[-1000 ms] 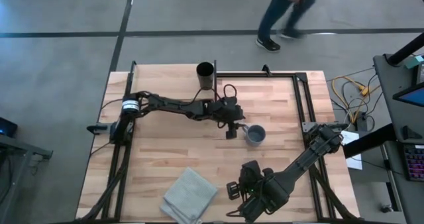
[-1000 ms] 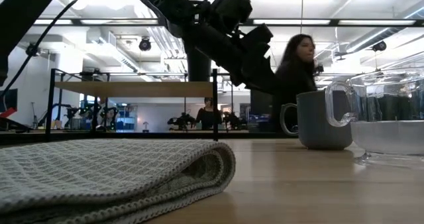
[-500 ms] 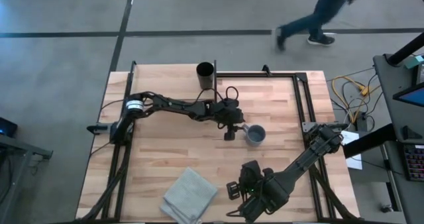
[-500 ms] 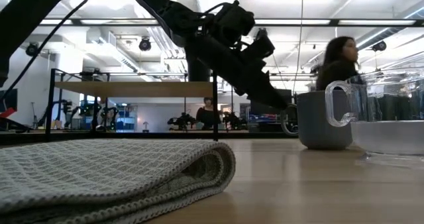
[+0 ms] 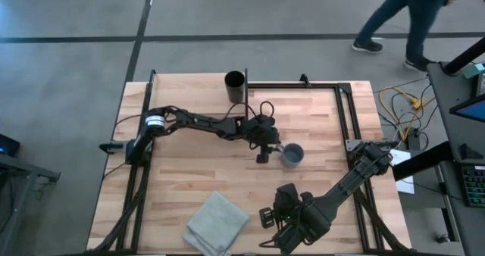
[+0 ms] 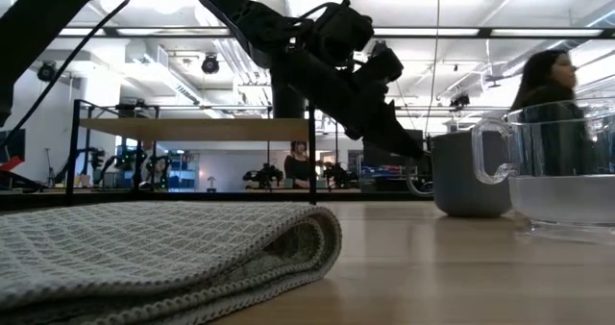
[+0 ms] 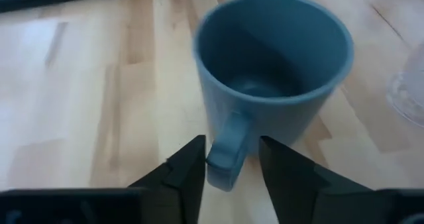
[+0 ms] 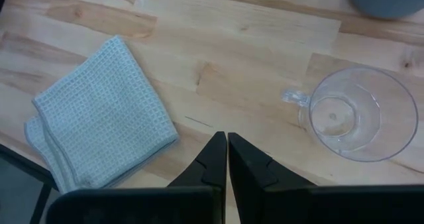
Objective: Stack small to large cups/mugs on shelf
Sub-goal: Put the blue mug on the shelf
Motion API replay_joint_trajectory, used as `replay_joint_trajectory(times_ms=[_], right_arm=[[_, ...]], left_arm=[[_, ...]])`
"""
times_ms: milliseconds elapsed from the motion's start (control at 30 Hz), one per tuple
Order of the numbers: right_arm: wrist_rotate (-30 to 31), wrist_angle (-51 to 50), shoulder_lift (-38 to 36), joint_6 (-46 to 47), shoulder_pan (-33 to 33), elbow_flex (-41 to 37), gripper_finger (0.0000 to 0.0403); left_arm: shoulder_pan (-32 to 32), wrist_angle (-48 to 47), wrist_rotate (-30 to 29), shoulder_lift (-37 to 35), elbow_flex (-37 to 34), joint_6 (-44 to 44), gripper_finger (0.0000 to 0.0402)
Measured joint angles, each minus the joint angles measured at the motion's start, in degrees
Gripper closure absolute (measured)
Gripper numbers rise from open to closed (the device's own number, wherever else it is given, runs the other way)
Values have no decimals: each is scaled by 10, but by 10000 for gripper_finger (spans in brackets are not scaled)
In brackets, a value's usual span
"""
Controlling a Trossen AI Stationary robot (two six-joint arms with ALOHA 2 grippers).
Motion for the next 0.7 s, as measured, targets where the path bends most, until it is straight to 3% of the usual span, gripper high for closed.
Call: replay_joint_trajectory(times_ms=[267, 500, 700], right_arm=[[0, 0, 0, 0, 0, 0, 394], [0, 1, 0, 0, 0, 0, 394], [0, -1, 0, 0, 0, 0, 394]], left_arm=[[-18, -15, 4, 0, -4, -1, 367], [-23, -67, 0, -14, -3, -28, 370], [-26, -161, -11, -74, -4, -30, 370]])
